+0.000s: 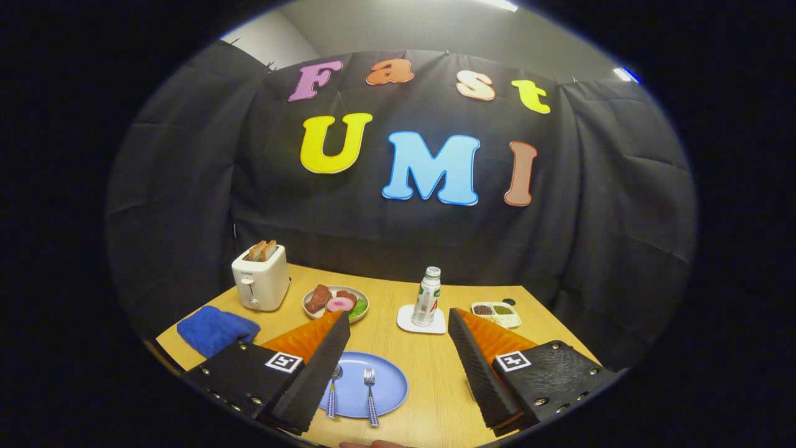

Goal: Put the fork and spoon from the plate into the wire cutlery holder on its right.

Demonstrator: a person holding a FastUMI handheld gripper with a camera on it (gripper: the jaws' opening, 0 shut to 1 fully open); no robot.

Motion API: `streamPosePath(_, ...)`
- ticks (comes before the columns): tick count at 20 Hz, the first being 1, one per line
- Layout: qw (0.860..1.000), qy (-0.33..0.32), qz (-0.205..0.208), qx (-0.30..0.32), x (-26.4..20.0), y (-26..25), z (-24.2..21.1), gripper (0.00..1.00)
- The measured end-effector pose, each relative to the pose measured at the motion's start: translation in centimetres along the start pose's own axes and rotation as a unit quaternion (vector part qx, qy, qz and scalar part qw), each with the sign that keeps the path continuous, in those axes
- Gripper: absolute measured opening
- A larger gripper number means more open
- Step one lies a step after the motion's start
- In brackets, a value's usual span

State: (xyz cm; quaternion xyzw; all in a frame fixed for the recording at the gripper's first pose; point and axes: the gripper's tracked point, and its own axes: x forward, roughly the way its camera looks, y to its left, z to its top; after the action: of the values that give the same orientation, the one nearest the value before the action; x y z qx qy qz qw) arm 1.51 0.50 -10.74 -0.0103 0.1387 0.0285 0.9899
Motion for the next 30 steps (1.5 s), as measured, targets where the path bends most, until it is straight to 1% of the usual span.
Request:
streamPosePath(2, 1.000, 0.027, 0.011, 0.000, 0.8, 0.5, -1.8, 0.97)
streamPosePath(4, 0.997, 0.068, 0.012, 0.014, 1.4, 0.5, -4.2, 0.97)
streamPosePath(6, 0.995, 0.097, 0.010, 0.026, 1.8, 0.4, -5.6, 0.97)
streamPosePath(12, 0.986, 0.163, 0.028, -0.014, 3.0, 1.3, -10.9, 0.97)
streamPosePath(14, 0.978, 0.203, 0.034, -0.023, 3.1, 1.5, -13.4, 0.97)
streamPosePath(16, 0.967, 0.251, 0.047, -0.014, 3.0, 2.4, -16.3, 0.97)
streamPosePath(17, 0.963, 0.265, 0.048, -0.011, 3.1, 2.4, -17.2, 0.97)
streamPosePath(21, 0.952, 0.302, 0.046, -0.007, 3.7, 2.4, -19.8, 0.97)
streamPosePath(25, 0.949, 0.310, 0.052, -0.017, 4.3, 2.7, -20.7, 0.97)
streamPosePath(27, 0.948, 0.313, 0.053, -0.034, 4.8, 2.7, -21.2, 0.94)
streamPosePath(28, 0.944, 0.322, 0.055, -0.043, 4.9, 2.8, -21.4, 0.93)
streamPosePath(29, 0.941, 0.328, 0.064, -0.047, 5.1, 3.2, -21.9, 0.85)
streamPosePath(30, 0.937, 0.338, 0.065, -0.056, 5.2, 3.2, -22.3, 0.76)
